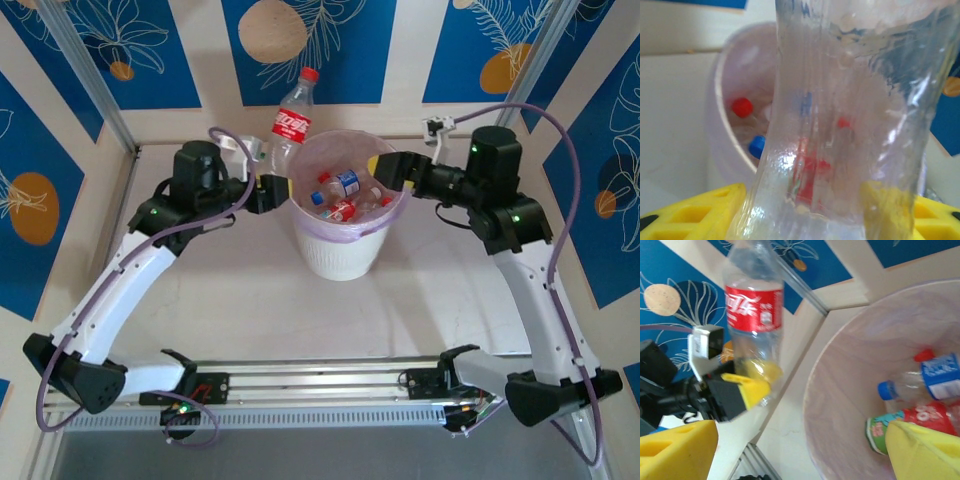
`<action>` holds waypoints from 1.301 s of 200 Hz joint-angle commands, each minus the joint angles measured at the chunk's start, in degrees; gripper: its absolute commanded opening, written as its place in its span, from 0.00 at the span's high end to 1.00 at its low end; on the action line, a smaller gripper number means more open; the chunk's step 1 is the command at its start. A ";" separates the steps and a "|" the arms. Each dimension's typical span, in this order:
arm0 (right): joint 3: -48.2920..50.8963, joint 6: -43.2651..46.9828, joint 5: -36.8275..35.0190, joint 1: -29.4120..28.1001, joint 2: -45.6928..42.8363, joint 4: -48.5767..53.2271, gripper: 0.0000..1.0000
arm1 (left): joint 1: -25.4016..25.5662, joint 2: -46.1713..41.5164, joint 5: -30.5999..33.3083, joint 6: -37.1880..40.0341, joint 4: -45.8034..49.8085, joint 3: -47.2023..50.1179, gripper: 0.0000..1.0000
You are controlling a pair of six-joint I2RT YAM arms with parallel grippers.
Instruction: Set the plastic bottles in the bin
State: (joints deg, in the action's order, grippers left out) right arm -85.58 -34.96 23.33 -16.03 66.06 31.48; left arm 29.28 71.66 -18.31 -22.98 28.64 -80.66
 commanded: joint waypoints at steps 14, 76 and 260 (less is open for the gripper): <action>-4.50 -1.95 -1.24 -5.89 4.09 -5.79 0.11 | 2.97 -0.03 -6.21 -3.21 -5.97 0.44 0.74; -9.29 -2.44 -3.00 -10.16 12.70 -10.11 0.06 | 5.84 2.58 -7.87 -2.77 -6.33 0.26 0.77; -21.90 0.68 -4.72 -8.74 22.80 -6.68 0.50 | 5.34 -0.48 -7.17 0.40 -7.07 1.44 0.09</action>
State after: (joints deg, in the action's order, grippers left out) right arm -105.03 -35.81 19.27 -25.54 89.23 24.51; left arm 35.38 74.87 -26.33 -23.97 22.90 -80.09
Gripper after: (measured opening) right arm 0.590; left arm 0.860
